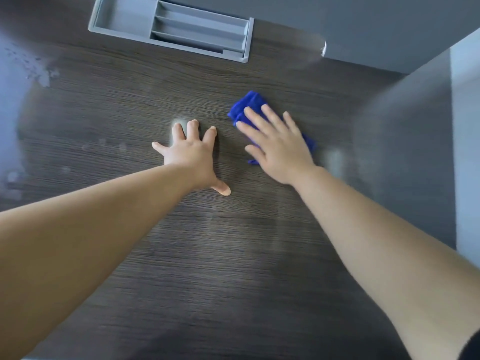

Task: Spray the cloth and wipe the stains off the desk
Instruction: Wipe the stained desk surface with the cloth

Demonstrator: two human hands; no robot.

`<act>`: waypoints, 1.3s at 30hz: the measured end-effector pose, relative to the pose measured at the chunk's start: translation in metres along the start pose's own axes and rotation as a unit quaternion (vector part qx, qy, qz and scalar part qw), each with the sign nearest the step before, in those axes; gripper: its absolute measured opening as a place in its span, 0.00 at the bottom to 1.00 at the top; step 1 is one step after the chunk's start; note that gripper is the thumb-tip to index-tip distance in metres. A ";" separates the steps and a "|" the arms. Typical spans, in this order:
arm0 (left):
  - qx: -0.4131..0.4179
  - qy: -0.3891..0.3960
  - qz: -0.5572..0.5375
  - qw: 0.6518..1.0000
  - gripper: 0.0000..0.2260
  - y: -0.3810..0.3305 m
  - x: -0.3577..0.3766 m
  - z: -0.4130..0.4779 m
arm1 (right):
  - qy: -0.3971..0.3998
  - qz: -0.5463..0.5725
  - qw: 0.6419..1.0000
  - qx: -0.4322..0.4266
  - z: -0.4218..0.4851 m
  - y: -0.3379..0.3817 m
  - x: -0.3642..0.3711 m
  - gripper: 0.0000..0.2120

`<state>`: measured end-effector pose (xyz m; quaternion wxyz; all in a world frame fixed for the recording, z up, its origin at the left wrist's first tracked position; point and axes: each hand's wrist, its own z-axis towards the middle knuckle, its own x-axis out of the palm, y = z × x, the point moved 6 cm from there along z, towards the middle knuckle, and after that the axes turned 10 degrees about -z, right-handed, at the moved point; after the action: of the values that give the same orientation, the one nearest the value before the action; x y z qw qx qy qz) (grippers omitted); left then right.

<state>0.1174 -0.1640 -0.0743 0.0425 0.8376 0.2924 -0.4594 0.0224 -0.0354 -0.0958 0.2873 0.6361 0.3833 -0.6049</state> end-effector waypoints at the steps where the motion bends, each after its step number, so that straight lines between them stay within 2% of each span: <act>1: 0.000 0.000 -0.002 1.000 0.58 0.001 0.000 0.000 | -0.006 -0.004 0.999 0.045 -0.003 -0.023 0.002 0.26; 3: 0.000 0.001 -0.003 1.000 0.58 0.001 0.001 -0.001 | 0.010 0.013 0.980 0.199 -0.017 -0.069 0.007 0.24; 5: -0.005 0.002 -0.001 1.000 0.59 0.000 0.001 -0.002 | 0.021 0.047 0.941 0.334 -0.038 -0.083 0.012 0.23; 7: -0.012 0.006 -0.004 1.000 0.59 -0.003 0.000 -0.003 | 0.008 0.052 0.920 0.389 -0.058 -0.054 0.012 0.24; 9: -0.018 0.006 -0.007 1.000 0.59 -0.004 -0.001 -0.002 | -0.026 0.048 0.940 0.336 -0.071 -0.003 0.007 0.26; 11: -0.018 0.003 -0.011 1.000 0.59 -0.004 -0.001 -0.004 | -0.026 0.030 0.982 0.182 -0.087 0.041 0.006 0.26; 13: -0.011 -0.006 -0.020 1.000 0.58 -0.002 0.000 -0.006 | -0.010 0.008 0.998 0.053 -0.099 0.039 0.010 0.24; 14: -0.007 -0.013 -0.022 1.000 0.57 -0.001 0.001 -0.008 | -0.014 0.005 0.999 0.053 -0.103 0.021 0.012 0.24; 16: 0.007 -0.039 -0.017 0.999 0.53 -0.005 0.003 -0.016 | -0.010 0.010 0.986 0.164 -0.114 -0.026 0.014 0.24; 18: 0.029 -0.075 -0.012 0.997 0.45 -0.010 0.006 -0.026 | 0.027 0.045 0.946 0.320 -0.130 -0.054 0.020 0.24; 20: 0.054 -0.103 -0.011 0.993 0.33 -0.017 0.014 -0.038 | 0.036 0.052 0.912 0.404 -0.143 -0.035 0.020 0.24; 22: 0.073 -0.108 -0.017 0.991 0.26 -0.025 0.027 -0.050 | 0.005 0.039 0.926 0.374 -0.153 0.013 0.013 0.26; 25: 0.095 -0.104 -0.010 0.990 0.27 -0.037 0.046 -0.068 | 0.000 0.018 0.990 0.143 -0.174 0.067 0.012 0.26; 26: 0.103 -0.108 -0.005 0.989 0.28 -0.039 0.051 -0.075 | 0.000 0.010 0.997 0.081 -0.181 0.061 0.014 0.25; 27: 0.111 -0.112 -0.002 0.988 0.29 -0.041 0.053 -0.078 | -0.004 0.002 0.998 0.063 -0.182 0.043 0.015 0.25; 28: 0.117 -0.114 0.003 0.987 0.30 -0.042 0.060 -0.088 | -0.016 0.003 0.996 0.087 -0.188 0.024 0.019 0.25; 31: 0.121 -0.108 0.016 0.987 0.30 -0.042 0.078 -0.109 | -0.005 0.044 0.964 0.261 -0.206 -0.028 0.026 0.28; 34: 0.111 -0.114 0.008 0.987 0.30 -0.035 0.092 -0.128 | -0.017 0.055 0.924 0.378 -0.225 0.004 0.025 0.29; 36: 0.103 -0.122 0.000 0.987 0.29 -0.027 0.100 -0.137 | -0.033 0.054 0.937 0.344 -0.232 0.060 0.016 0.28; 39: 0.099 -0.124 0.012 0.987 0.30 -0.021 0.110 -0.145 | -0.028 0.044 0.988 0.147 -0.241 0.118 0.011 0.26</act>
<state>0.2593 -0.0483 -0.0741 0.0001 0.7778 0.2281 -0.5856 0.2527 0.1023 -0.0940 0.2276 0.6705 0.2534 -0.6590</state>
